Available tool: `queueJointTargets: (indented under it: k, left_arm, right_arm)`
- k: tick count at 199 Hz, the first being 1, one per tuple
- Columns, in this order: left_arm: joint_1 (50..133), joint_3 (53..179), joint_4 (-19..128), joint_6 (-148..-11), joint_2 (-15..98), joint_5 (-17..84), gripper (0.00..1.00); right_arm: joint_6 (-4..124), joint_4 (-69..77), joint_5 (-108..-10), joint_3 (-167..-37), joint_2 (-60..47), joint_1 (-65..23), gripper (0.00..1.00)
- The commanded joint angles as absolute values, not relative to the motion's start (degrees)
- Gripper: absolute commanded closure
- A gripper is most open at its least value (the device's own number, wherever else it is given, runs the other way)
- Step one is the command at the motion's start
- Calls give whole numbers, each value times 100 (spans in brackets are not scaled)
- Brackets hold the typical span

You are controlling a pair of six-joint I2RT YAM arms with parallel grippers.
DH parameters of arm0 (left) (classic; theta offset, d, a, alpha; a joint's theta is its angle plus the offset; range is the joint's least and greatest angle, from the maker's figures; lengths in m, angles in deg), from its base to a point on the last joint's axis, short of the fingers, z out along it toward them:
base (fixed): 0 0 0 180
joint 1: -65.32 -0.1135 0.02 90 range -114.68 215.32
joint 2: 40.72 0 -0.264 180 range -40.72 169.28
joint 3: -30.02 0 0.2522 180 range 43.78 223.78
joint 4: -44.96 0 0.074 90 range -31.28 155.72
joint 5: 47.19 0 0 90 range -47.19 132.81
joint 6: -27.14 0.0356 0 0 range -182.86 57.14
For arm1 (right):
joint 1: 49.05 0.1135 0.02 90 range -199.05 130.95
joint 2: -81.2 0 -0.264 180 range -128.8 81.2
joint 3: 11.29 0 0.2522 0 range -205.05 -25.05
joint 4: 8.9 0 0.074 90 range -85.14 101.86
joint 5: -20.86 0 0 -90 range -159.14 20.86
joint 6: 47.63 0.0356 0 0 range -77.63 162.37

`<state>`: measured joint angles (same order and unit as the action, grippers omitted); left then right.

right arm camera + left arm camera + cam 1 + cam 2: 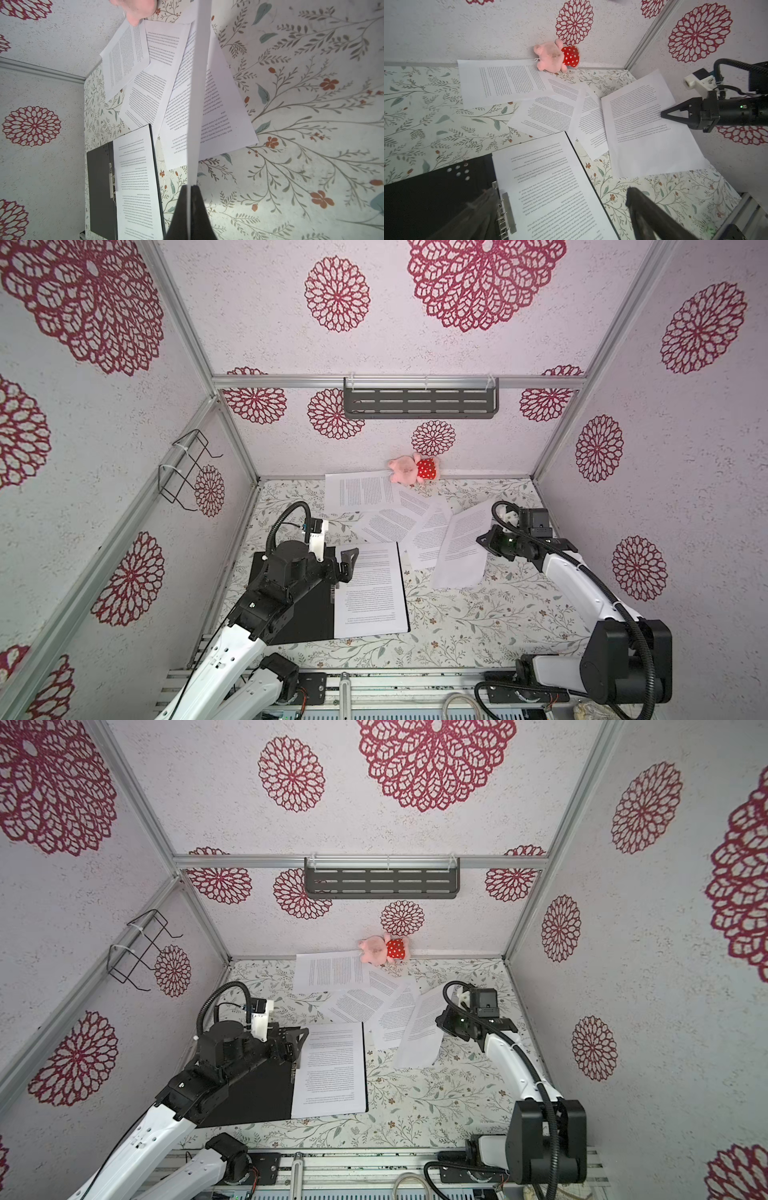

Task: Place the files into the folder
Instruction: 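Carry the sheet over the folder with right gripper while left gripper nears clip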

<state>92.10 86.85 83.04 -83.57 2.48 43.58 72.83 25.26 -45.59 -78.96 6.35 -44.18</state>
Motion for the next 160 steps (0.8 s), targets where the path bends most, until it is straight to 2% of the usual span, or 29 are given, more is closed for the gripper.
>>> queueJointTargets:
  k: [1, 20, 59, 83, 106, 160]
  left_arm:
    - [9124, 8564, 8127, -8480, 104, 5156, 1]
    - [9063, 8550, 8139, -8483, 133, 4848, 1]
    - [9037, 8662, 8333, -8432, 325, 4947, 1]
    - [9028, 8675, 8370, -8433, 397, 4958, 1]
    - [9028, 8684, 8390, -8426, 437, 4971, 1]
    - [9024, 8698, 8351, -8419, 569, 4849, 1]
  right_arm:
    - [7455, 2725, -5144, -8339, 584, -4058, 100]
    - [7609, 2870, -5516, -8761, 510, -3513, 100]
    - [8169, 2628, -5847, -9682, 209, -1915, 100]
    - [8516, 2106, -5535, -9914, -56, -1226, 100]
    - [8767, 1647, -5105, -9802, -96, -1121, 100]
    - [8534, 1274, -5012, -8763, -383, -1374, 100]
